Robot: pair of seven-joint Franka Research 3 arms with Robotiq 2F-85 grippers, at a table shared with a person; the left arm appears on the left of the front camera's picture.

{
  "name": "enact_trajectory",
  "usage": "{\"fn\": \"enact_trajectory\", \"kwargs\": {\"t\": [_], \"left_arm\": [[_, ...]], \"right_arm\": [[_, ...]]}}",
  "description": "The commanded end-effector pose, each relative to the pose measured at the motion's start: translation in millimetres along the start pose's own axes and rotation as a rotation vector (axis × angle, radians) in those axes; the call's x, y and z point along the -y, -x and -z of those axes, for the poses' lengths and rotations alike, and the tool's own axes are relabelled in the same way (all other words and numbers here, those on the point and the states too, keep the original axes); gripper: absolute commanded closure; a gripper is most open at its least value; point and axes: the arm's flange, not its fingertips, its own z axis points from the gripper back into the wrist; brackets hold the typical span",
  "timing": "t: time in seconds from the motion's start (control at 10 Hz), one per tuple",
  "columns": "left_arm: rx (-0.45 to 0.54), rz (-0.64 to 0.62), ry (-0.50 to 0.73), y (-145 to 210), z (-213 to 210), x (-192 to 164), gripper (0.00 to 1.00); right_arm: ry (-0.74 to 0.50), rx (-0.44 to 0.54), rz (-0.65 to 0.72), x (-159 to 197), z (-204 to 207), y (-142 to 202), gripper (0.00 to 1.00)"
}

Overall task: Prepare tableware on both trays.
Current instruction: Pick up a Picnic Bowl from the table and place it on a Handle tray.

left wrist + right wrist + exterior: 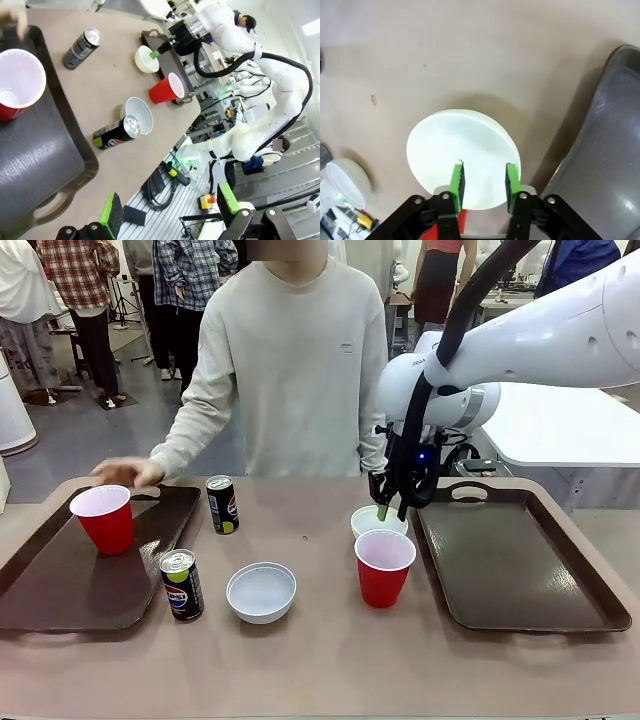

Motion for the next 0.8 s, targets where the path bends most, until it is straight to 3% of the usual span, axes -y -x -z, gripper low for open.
{"fn": "enact_trajectory", "kwargs": {"t": [0.0,0.4,0.6,0.7], "left_arm": [[0.016,0.029,0.021,1,1,-1,0.00],[0.016,0.029,0.021,1,1,-1,0.00],[0.016,0.029,0.021,1,1,-1,0.00],[0.016,0.029,0.021,1,1,-1,0.00]], "right_arm": [[-0.013,0.028,-0.035,9,5,2,1.00],[0.023,0.009,-0.052,8,13,4,1.00],[0.029,0.013,-0.144,-13,1,29,1.00],[0.021,0.020,-0.193,-26,-13,44,0.79]]}}
